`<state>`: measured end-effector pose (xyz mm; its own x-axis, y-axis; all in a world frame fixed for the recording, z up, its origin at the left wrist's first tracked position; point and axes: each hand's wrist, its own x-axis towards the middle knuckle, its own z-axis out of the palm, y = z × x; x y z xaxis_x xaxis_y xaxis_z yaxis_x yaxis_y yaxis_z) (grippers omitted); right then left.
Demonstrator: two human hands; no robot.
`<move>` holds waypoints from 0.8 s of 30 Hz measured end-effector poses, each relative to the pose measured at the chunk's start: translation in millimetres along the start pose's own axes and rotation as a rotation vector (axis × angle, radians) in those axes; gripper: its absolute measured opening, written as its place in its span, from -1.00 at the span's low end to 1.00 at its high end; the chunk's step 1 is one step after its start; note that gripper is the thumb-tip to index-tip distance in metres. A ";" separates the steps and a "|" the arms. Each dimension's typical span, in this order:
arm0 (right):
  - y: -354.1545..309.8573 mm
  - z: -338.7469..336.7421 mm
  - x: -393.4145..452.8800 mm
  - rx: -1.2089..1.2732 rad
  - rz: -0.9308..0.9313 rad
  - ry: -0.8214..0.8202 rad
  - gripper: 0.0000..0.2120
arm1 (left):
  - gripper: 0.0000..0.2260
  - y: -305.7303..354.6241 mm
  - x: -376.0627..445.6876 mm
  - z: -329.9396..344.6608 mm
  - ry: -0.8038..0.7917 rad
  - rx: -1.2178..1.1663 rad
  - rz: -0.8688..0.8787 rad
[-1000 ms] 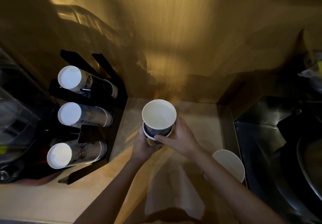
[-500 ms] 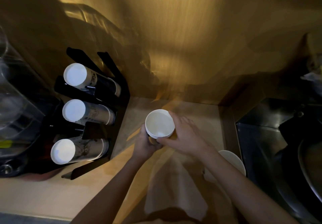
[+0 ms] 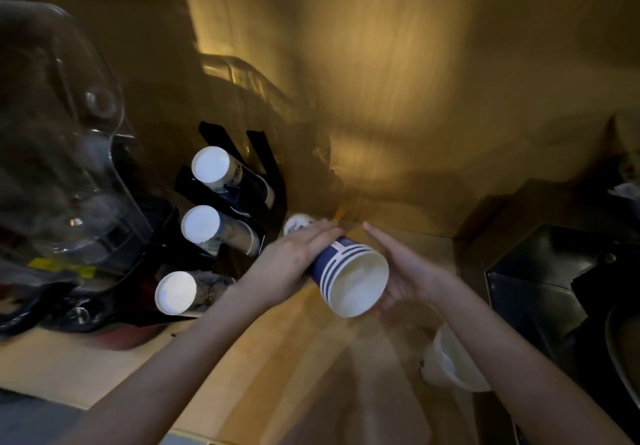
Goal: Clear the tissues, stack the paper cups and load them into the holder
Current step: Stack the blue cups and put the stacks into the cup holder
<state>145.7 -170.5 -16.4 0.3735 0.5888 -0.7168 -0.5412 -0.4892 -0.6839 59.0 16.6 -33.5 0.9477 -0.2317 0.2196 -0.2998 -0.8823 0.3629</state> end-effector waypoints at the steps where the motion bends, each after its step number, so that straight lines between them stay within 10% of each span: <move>1: -2.0 3.6 -1.2 0.005 -0.044 -0.052 -0.37 | -0.51 2.5 -1.6 -13.6 0.035 0.102 0.037; 8: -27.3 43.4 -0.7 0.017 -0.385 -0.262 -0.21 | -0.51 -2.4 -23.4 -77.2 0.191 0.303 0.079; 18: -106.2 115.6 8.2 -0.317 -0.755 -0.056 -0.38 | -0.48 -14.9 -50.1 -170.2 0.647 -0.674 -0.432; 24: -119.2 130.9 28.4 -0.362 -0.948 0.173 -0.25 | -0.27 -12.5 -44.4 -204.3 0.748 -0.615 -0.372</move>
<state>122.2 -11.2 62.6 0.6479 0.7470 0.1489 0.2817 -0.0534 -0.9580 -1.7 121.6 137.3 0.7443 0.5118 0.4291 -0.2057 -0.4357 0.8763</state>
